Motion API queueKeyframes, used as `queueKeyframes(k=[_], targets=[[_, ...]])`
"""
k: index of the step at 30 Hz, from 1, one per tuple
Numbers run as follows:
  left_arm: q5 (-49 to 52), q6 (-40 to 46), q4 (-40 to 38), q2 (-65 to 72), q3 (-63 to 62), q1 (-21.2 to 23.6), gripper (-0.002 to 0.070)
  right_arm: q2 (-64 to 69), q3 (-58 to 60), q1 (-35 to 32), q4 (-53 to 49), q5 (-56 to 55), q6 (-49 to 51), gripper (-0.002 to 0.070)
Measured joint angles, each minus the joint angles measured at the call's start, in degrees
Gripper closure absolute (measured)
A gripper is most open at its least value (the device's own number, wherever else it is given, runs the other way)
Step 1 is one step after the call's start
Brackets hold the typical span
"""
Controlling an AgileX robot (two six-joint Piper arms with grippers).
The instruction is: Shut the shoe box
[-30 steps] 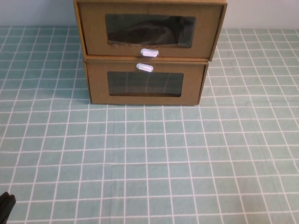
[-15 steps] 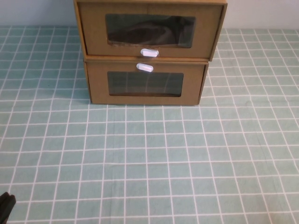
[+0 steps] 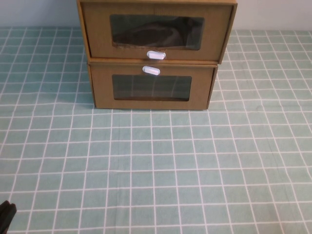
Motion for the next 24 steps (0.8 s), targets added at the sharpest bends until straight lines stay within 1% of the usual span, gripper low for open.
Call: queueKeyframes(k=[11, 14, 15, 17, 19, 20, 22, 24], targets=[[-1.10, 0.00, 0.03, 0.00, 0.00, 0.00, 0.0680, 0.00, 0.00, 0.00, 0.21, 0.12, 0.00, 0.0687], [-2.72, -1.16, 3.80, 0.00, 0.00, 0.00, 0.0680, 0.00, 0.00, 0.00, 0.21, 0.12, 0.00, 0.0687], [-3.35, -3.48, 7.14, 0.00, 0.00, 0.27, 0.0680, 0.00, 0.00, 0.00, 0.21, 0.12, 0.00, 0.0687], [-4.28, -10.78, 14.80, 0.00, 0.00, 1.81, 0.0680, 0.00, 0.00, 0.00, 0.26, 0.12, 0.00, 0.0687], [-4.23, -19.97, 22.74, 0.00, 0.00, 4.72, 0.0680, 0.00, 0.00, 0.00, 0.26, 0.12, 0.00, 0.0687], [-3.75, -23.50, 25.38, 0.00, 0.00, 5.98, 0.0680, 0.00, 0.00, 0.00, 0.26, 0.12, 0.00, 0.0687], [-1.22, -27.89, 28.09, 0.00, 0.00, 8.84, 0.0680, 0.00, 0.00, 0.00, 0.26, 0.12, 0.00, 0.0688], [1.97, -30.08, 29.02, 0.00, 0.00, 10.89, 0.0680, 0.00, 0.00, 0.00, 0.26, 0.12, 0.00, 0.0688]])
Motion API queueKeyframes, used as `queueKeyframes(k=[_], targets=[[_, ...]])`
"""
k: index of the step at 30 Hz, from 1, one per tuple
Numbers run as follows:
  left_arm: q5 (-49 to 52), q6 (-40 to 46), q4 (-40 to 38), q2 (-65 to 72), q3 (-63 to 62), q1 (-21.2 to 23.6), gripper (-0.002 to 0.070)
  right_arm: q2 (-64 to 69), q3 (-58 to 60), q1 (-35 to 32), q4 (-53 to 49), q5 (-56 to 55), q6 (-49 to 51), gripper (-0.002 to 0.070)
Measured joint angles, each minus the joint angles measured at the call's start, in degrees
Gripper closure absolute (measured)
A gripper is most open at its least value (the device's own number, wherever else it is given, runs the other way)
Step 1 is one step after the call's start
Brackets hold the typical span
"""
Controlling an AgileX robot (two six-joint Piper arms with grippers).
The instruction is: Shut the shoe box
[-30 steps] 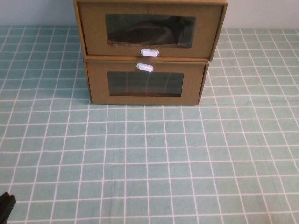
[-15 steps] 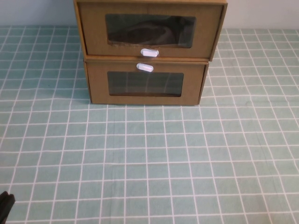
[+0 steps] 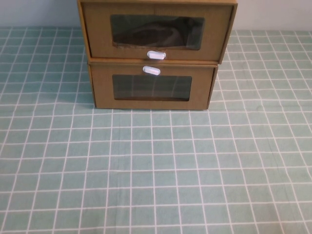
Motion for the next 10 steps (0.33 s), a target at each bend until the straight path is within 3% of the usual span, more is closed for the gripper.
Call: queueKeyframes(k=[4, 10], targets=[[4.12, -1.50, 0.70, 0.00, 0.00, 2.52, 0.0680, 0.00, 0.00, 0.00, 0.00, 0.00, 0.00, 0.0688], [4.34, -1.73, 0.82, 0.00, 0.00, 2.75, 0.0680, 0.00, 0.00, 0.00, 0.00, 0.00, 0.00, 0.0688]])
